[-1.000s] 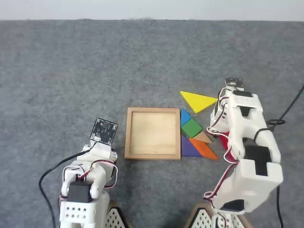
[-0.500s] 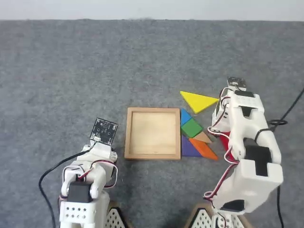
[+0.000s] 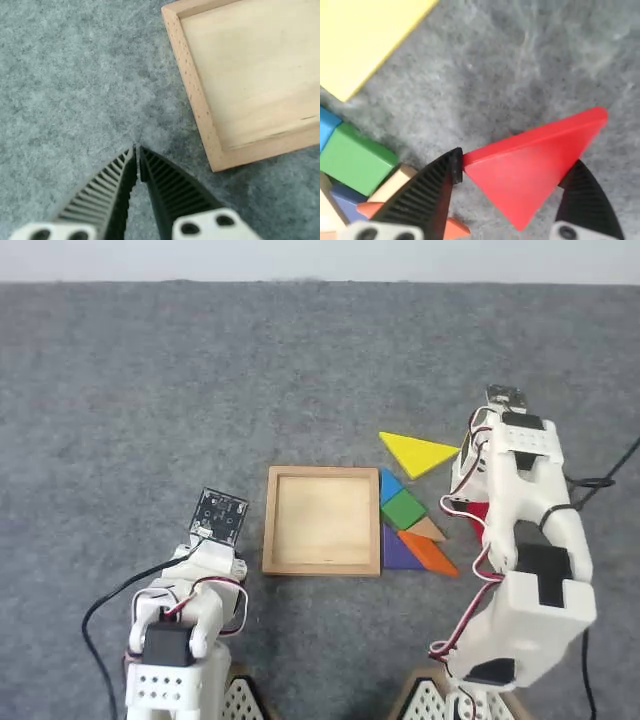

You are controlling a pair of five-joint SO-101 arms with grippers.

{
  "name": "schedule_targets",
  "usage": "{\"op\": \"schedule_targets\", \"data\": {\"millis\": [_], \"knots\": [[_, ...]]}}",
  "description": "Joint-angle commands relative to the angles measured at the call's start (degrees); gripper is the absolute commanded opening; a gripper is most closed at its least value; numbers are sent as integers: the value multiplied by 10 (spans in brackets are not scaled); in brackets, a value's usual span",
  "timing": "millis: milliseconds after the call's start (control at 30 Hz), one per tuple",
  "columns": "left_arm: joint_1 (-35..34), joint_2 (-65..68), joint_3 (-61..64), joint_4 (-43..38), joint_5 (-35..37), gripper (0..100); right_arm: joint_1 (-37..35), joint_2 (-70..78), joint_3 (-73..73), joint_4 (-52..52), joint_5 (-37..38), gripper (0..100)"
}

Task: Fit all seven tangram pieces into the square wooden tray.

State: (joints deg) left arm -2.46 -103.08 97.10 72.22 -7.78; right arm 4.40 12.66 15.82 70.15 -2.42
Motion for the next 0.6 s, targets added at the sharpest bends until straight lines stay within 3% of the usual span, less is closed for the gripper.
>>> {"op": "schedule_targets", "data": {"millis": [0, 367, 567], "knots": [[-3, -14, -7, 4, 4, 13, -32, -80, -29, 10, 0, 251], [-3, -14, -7, 4, 4, 13, -236, -124, -45, 31, 4, 251], [-3, -14, -7, 4, 4, 13, -320, -124, -51, 23, 63, 251]]}}
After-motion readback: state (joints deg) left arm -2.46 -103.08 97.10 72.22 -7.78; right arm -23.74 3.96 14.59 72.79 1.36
